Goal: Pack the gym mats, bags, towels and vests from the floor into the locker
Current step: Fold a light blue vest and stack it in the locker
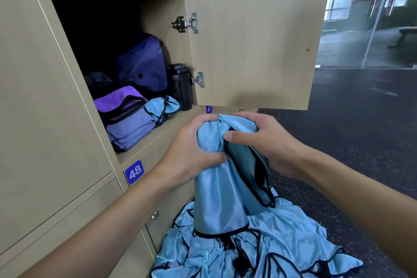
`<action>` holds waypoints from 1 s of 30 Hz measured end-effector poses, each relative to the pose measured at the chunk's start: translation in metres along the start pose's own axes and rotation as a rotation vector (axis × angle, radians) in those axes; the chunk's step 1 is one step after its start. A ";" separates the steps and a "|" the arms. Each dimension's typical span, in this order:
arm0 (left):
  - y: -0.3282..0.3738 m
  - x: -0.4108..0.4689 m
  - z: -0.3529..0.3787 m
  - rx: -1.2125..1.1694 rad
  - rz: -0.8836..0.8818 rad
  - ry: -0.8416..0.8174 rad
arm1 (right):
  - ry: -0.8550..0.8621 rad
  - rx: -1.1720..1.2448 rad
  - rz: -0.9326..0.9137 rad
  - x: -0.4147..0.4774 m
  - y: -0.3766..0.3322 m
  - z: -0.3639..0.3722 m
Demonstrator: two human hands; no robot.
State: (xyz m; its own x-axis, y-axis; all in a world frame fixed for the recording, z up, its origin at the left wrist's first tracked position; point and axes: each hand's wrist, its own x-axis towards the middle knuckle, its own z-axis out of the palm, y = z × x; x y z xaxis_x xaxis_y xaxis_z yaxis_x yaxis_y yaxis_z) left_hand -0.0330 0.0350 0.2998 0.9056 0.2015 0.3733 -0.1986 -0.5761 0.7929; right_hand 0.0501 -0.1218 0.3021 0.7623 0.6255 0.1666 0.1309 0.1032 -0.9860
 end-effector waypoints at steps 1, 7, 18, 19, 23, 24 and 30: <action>0.000 0.001 -0.001 0.013 0.000 0.015 | -0.028 -0.004 0.012 0.000 0.000 -0.001; 0.005 0.007 -0.008 -0.038 -0.069 0.074 | -0.163 -0.181 0.066 0.000 0.000 -0.004; 0.004 0.009 -0.008 -0.043 -0.092 0.083 | 0.041 -0.443 -0.030 0.000 0.006 0.005; 0.004 0.009 -0.009 0.024 -0.066 0.073 | 0.062 -0.449 -0.051 0.002 0.008 0.004; -0.005 0.011 -0.014 0.189 -0.018 0.014 | 0.079 -0.388 -0.081 0.002 0.005 0.000; -0.006 0.010 -0.016 0.182 -0.019 -0.004 | 0.063 -0.358 -0.081 0.002 0.003 -0.002; -0.007 0.005 -0.020 -0.056 -0.038 -0.087 | 0.076 -0.213 -0.094 -0.001 -0.001 -0.004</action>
State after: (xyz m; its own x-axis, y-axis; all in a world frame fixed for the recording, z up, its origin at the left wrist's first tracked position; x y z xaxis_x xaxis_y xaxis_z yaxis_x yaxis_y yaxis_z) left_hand -0.0340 0.0556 0.3056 0.9414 0.1513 0.3013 -0.1822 -0.5237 0.8322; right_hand 0.0517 -0.1253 0.3033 0.7850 0.5597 0.2656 0.3283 -0.0122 -0.9445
